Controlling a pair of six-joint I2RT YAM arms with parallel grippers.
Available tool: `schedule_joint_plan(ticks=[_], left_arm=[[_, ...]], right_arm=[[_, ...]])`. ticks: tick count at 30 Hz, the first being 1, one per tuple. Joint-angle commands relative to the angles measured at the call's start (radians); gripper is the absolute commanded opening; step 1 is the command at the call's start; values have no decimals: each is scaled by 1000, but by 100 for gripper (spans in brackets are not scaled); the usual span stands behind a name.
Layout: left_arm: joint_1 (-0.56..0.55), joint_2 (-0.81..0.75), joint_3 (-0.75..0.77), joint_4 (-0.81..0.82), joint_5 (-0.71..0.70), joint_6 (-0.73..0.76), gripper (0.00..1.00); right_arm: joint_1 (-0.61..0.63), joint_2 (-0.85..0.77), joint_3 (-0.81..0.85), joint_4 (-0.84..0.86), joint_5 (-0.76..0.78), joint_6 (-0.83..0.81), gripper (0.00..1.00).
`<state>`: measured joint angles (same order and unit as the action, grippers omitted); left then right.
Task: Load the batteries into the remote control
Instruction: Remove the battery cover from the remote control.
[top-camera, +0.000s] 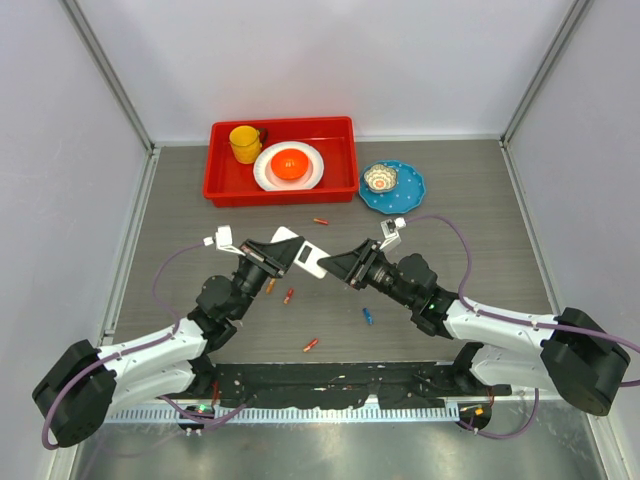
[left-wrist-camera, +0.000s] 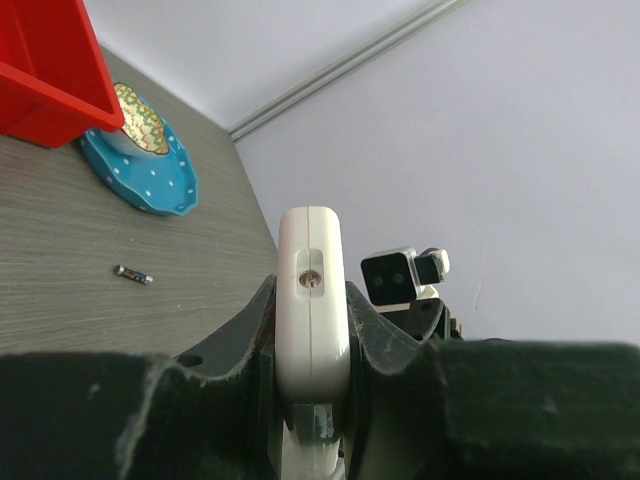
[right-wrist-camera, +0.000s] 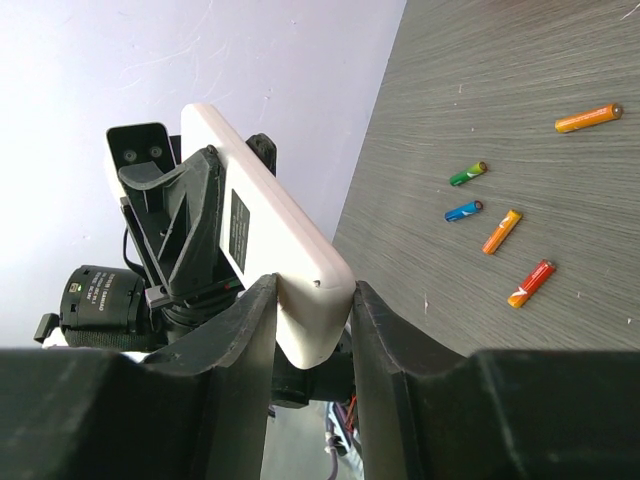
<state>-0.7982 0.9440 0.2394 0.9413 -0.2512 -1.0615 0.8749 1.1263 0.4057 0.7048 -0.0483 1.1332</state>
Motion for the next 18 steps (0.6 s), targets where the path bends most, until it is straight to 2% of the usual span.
schedule_joint_plan(ticks=[1, 18], left_arm=[[-4, -19, -2, 51, -8, 21, 0], [-4, -57, 15, 25, -16, 37, 0]], right_arm=[[3, -14, 10, 45, -4, -7, 29], [1, -40, -15, 18, -30, -42, 22]])
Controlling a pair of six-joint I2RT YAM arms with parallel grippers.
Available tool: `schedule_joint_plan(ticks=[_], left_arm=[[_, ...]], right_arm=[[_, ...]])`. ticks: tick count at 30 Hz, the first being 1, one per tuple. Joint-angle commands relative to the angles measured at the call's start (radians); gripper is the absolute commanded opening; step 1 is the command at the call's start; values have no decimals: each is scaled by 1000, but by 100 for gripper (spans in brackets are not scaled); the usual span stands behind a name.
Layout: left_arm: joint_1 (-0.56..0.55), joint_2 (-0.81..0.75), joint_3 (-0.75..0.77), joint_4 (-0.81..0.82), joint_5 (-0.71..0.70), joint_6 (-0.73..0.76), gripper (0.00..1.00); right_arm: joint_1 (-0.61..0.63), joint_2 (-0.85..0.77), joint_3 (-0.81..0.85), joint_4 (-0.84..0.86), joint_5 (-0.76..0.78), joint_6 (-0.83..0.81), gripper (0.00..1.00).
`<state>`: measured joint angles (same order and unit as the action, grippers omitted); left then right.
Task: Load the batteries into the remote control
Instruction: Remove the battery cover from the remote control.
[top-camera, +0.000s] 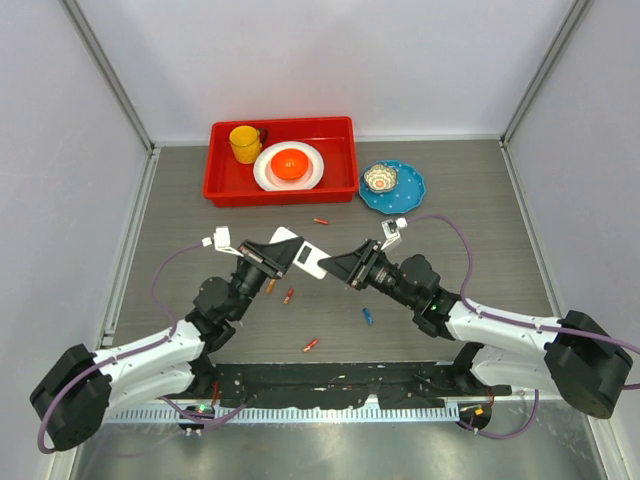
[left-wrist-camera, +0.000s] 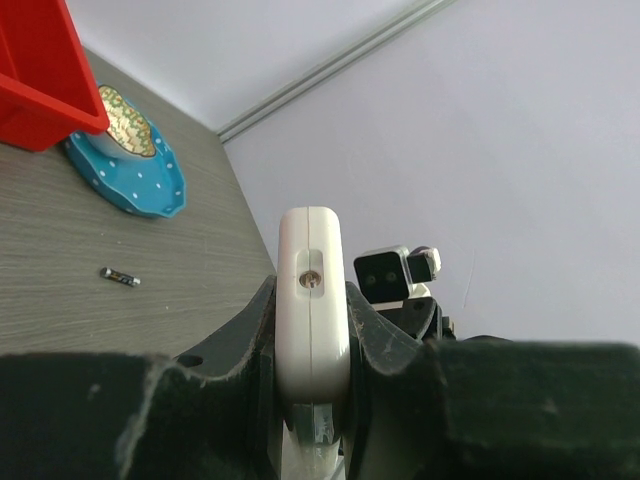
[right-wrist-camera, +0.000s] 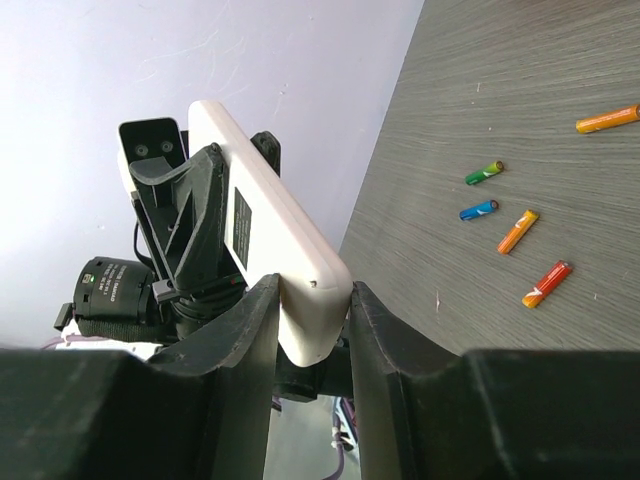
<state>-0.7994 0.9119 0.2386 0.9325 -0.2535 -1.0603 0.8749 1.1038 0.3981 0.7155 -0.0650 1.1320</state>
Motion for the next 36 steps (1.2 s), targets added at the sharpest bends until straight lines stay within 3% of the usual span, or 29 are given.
schedule_joint_plan(ticks=[1, 10, 13, 14, 17, 20, 24, 31, 36], left_arm=[[-3, -27, 18, 32, -13, 36, 0], [-3, -38, 22, 17, -13, 39, 0], [-3, -31, 27, -1, -3, 60, 0], [-3, -31, 33, -14, 2, 71, 0], [-1, -28, 62, -89, 22, 112, 0], [-3, -27, 70, -112, 20, 135, 0], [-3, -28, 74, -120, 19, 151, 0], [-3, -21, 88, -120, 29, 184, 0], [-6, -24, 91, -123, 37, 201, 0]], right_arm=[[1, -18, -10, 9, -19, -43, 22], [-5, -30, -39, 33, -44, -38, 23], [-8, -30, -33, 38, -44, -12, 32], [-8, -27, -24, 39, -44, -5, 41], [-8, -19, 4, 30, -44, 12, 55], [-8, -16, 22, 19, -39, 17, 62], [-8, -4, 36, 7, -39, 17, 62], [-7, 42, 54, -1, -44, 32, 47], [-7, 60, 68, -4, -33, 41, 48]])
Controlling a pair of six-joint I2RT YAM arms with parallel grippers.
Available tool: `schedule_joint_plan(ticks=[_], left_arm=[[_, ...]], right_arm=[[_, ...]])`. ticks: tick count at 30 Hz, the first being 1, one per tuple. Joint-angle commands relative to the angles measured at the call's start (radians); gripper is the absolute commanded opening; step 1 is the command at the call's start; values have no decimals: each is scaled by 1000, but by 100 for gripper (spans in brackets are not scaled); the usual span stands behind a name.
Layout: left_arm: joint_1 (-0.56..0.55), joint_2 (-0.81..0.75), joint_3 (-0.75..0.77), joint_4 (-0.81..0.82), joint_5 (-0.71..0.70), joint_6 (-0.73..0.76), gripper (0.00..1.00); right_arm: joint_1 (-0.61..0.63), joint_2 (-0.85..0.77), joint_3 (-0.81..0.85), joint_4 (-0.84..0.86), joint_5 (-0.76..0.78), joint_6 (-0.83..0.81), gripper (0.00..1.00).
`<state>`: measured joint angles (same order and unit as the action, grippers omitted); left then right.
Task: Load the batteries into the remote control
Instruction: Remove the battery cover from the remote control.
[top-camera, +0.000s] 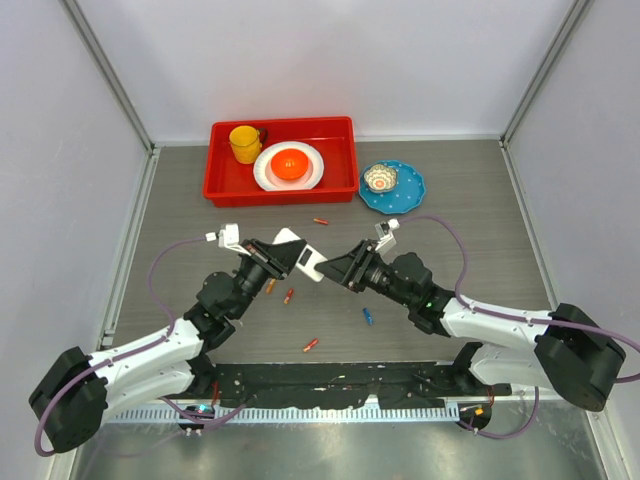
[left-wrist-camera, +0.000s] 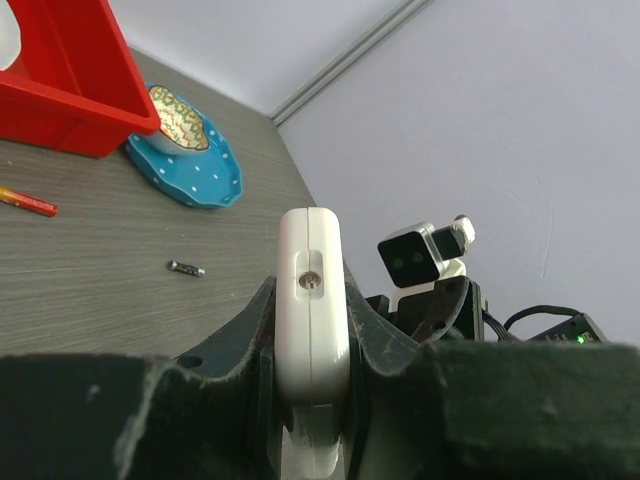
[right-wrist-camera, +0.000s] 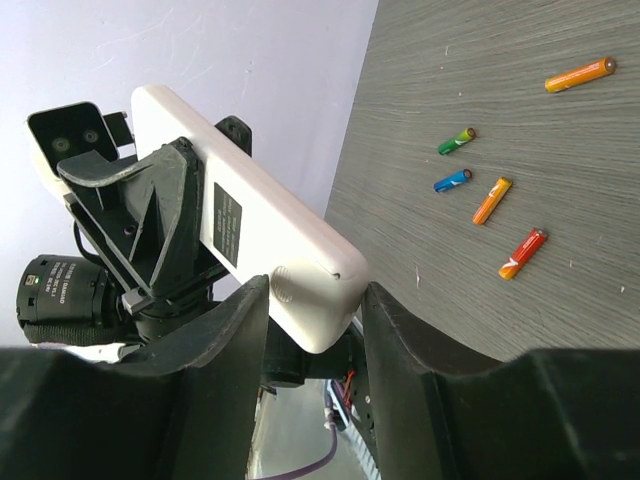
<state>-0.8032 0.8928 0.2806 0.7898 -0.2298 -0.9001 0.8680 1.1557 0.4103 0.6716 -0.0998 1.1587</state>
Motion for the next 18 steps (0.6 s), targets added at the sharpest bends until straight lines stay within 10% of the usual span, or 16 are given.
schedule_joint_plan(ticks=[1, 18], left_arm=[[-5, -5, 48, 17, 12, 44, 0], [-10, -15, 54, 15, 12, 59, 0]], right_arm=[[-1, 15, 58, 40, 6, 18, 48], [-1, 48, 53, 43, 9, 30, 31]])
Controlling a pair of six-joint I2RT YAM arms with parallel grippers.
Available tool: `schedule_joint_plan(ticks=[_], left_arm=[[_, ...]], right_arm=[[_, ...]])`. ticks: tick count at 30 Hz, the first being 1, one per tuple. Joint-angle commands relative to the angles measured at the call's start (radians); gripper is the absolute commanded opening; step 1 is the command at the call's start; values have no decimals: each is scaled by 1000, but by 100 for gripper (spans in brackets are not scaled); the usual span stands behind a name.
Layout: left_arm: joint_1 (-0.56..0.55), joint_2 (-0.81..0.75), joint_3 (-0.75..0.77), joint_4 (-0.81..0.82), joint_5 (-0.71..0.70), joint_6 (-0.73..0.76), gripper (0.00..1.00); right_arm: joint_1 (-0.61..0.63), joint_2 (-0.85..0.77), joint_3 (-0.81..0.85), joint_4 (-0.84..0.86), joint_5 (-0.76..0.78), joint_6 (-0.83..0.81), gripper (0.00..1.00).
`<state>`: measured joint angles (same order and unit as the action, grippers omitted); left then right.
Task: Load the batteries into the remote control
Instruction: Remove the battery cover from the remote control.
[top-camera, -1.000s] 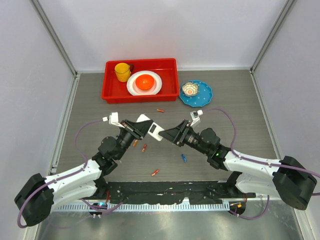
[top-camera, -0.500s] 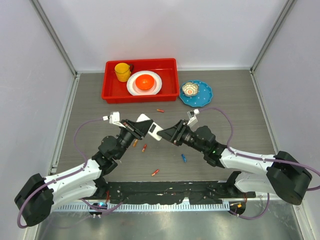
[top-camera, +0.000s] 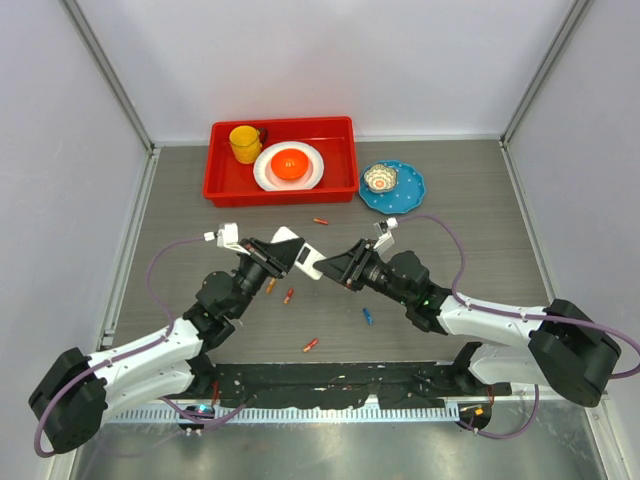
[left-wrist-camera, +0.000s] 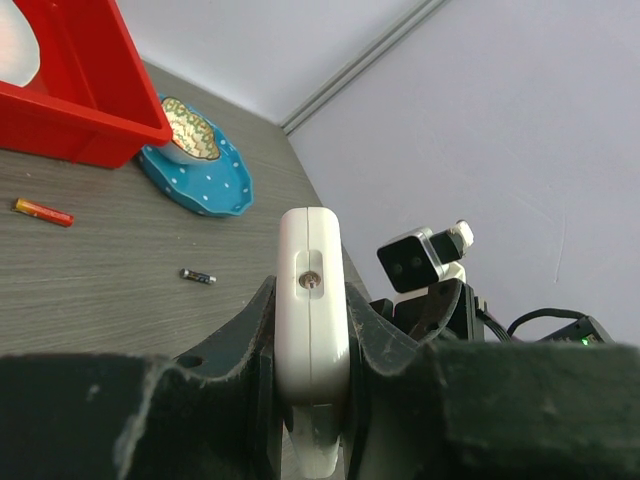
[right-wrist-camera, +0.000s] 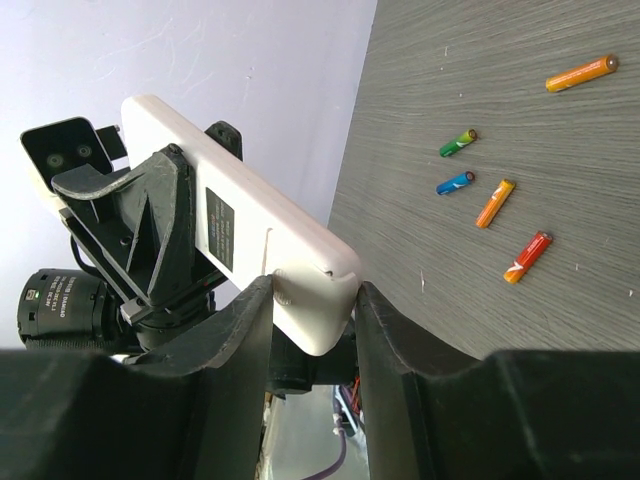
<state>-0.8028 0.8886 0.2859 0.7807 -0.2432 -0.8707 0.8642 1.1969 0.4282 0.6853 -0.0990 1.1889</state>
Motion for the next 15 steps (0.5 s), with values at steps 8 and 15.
schedule_joint_plan(ticks=[8, 15], left_arm=[[-12, -28, 53, 11, 13, 38, 0], [-12, -45, 45, 2, -4, 39, 0]], right_arm=[[2, -6, 15, 34, 10, -3, 28], [2, -33, -19, 39, 19, 1, 27]])
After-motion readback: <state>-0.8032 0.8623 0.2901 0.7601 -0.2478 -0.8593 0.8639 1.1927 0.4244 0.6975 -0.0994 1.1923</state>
